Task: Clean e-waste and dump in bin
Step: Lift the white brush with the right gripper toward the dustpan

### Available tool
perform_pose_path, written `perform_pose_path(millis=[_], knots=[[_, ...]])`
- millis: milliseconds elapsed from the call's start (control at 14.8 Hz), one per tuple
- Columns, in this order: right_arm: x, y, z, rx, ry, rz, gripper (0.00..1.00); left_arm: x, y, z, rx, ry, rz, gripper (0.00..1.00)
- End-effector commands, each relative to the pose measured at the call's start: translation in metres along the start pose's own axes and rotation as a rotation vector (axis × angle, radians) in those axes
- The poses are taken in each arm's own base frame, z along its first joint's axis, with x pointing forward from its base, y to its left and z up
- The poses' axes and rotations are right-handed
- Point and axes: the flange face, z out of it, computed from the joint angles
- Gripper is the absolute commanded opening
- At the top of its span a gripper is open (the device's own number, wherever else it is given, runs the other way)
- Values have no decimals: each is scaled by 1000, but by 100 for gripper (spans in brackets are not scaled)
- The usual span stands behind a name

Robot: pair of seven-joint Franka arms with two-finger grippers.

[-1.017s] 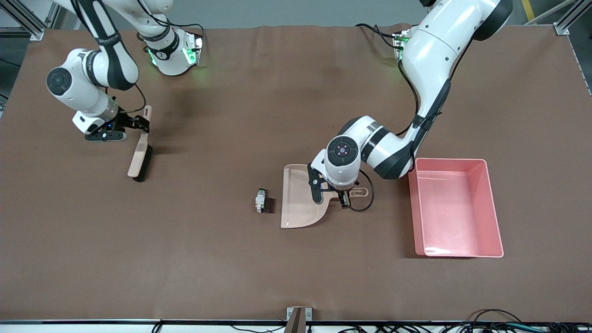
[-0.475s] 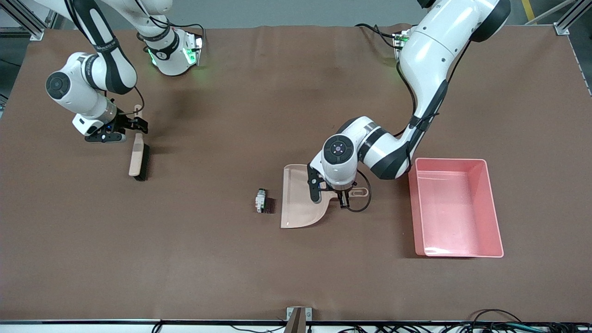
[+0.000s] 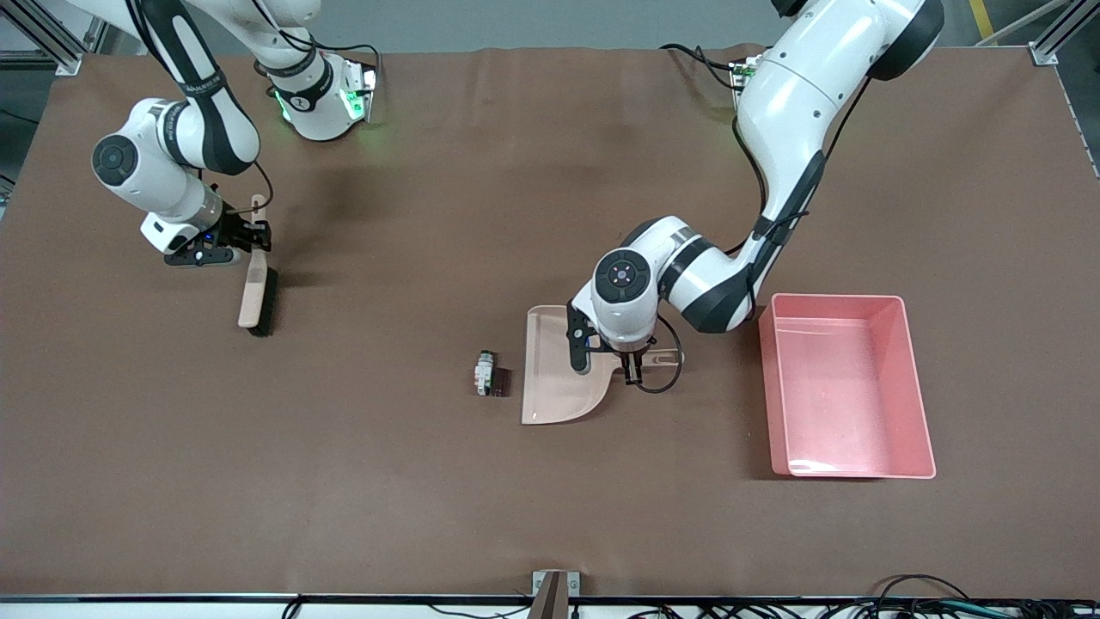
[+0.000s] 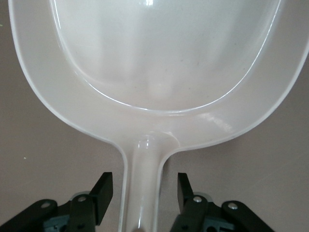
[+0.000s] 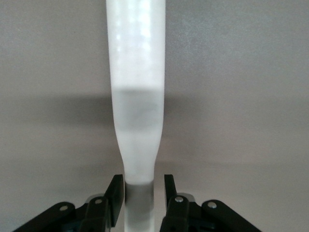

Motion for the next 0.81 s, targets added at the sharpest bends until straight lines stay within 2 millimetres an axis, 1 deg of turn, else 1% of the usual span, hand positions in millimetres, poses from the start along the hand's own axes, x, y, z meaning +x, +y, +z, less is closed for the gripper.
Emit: perform_pose_path(millis=[0,68,136,203,271,339,475,542,610,678,746], knots=[[0,-7,2,2,-1,6,31,4,-3,2,20,1,22,57],[1,-7,2,3,-1,9,25,4,-3,5,16,1,22,57],[0,-7,4,4,-5,10,21,7,-2,6,20,4,28,57],[0,-6,3,4,-2,10,12,9,0,6,22,7,34,57],[1,-6,3,4,1,11,0,9,-1,6,23,8,40,56],[1,-6,3,4,3,13,0,9,0,9,21,7,49,54],[2,-6,2,11,8,29,0,10,-1,8,32,15,83,50],[4,-6,1,16,12,38,0,11,-1,8,33,16,93,48],[11,-8,-5,23,21,45,0,11,-1,8,33,16,96,47],[25,-21,-15,33,41,50,0,11,-2,8,36,20,96,45],[36,-37,-24,55,50,61,0,11,-2,8,36,20,96,43]])
